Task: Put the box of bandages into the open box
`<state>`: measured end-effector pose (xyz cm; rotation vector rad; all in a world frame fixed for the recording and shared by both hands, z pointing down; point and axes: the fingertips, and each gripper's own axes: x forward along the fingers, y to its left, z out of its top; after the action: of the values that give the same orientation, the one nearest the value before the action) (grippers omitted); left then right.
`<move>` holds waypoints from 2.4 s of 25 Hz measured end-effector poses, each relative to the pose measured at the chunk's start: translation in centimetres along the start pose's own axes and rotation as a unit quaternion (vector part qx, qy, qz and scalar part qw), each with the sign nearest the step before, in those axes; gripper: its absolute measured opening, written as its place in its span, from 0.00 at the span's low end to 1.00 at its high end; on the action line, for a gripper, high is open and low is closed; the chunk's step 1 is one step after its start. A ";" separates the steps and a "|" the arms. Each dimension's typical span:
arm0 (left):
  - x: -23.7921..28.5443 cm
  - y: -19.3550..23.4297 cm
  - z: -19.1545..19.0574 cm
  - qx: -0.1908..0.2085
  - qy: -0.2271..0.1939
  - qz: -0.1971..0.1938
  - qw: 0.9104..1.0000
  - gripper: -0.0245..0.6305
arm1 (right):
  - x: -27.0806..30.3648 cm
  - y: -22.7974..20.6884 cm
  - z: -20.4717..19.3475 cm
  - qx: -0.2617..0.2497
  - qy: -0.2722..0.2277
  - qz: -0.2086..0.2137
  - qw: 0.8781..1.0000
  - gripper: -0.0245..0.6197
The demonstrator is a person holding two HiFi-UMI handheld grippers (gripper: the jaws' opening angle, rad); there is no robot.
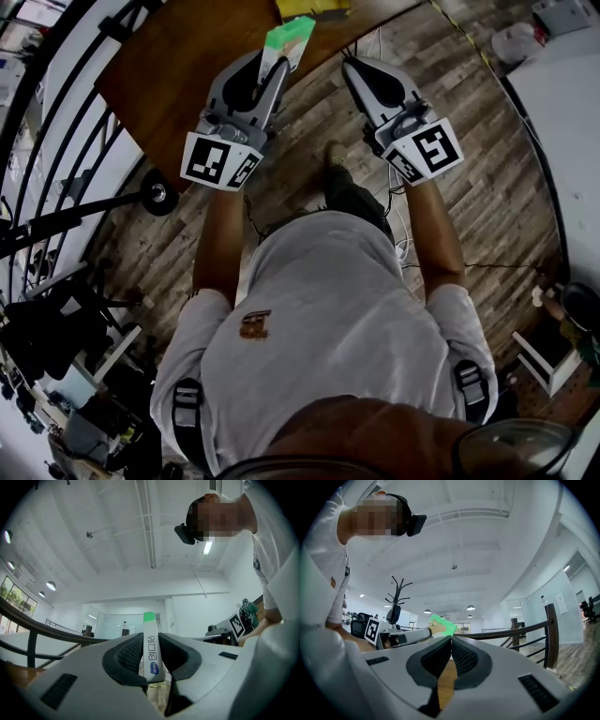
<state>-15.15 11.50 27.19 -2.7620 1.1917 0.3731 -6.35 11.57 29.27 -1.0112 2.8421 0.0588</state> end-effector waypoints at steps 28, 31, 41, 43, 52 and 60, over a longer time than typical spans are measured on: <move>23.4 9.5 -8.0 0.031 0.048 0.067 0.996 0.20 | 7.9 -27.0 -2.0 0.015 0.010 0.072 0.997 0.09; 24.6 10.1 -8.3 0.033 0.053 0.072 0.995 0.20 | 8.5 -28.4 -2.0 0.015 0.010 0.079 0.997 0.09; 26.8 12.3 -9.6 0.041 0.075 0.071 0.994 0.20 | 10.9 -31.1 -2.6 0.020 0.014 0.084 0.996 0.09; 27.0 13.0 -10.0 0.042 0.083 0.064 0.994 0.20 | 11.5 -31.2 -2.9 0.020 0.018 0.082 0.996 0.09; 27.7 15.8 -13.7 0.049 0.135 0.022 0.989 0.20 | 13.3 -32.3 -4.4 0.017 0.035 0.059 0.998 0.09; 28.1 19.2 -15.5 0.037 0.159 -0.011 0.986 0.20 | 16.9 -33.0 -5.3 0.008 0.047 0.039 0.998 0.09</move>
<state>-7.74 -24.42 34.50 -2.8397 1.2065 -0.1196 0.94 -25.07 32.50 -0.9233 2.9615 -0.0031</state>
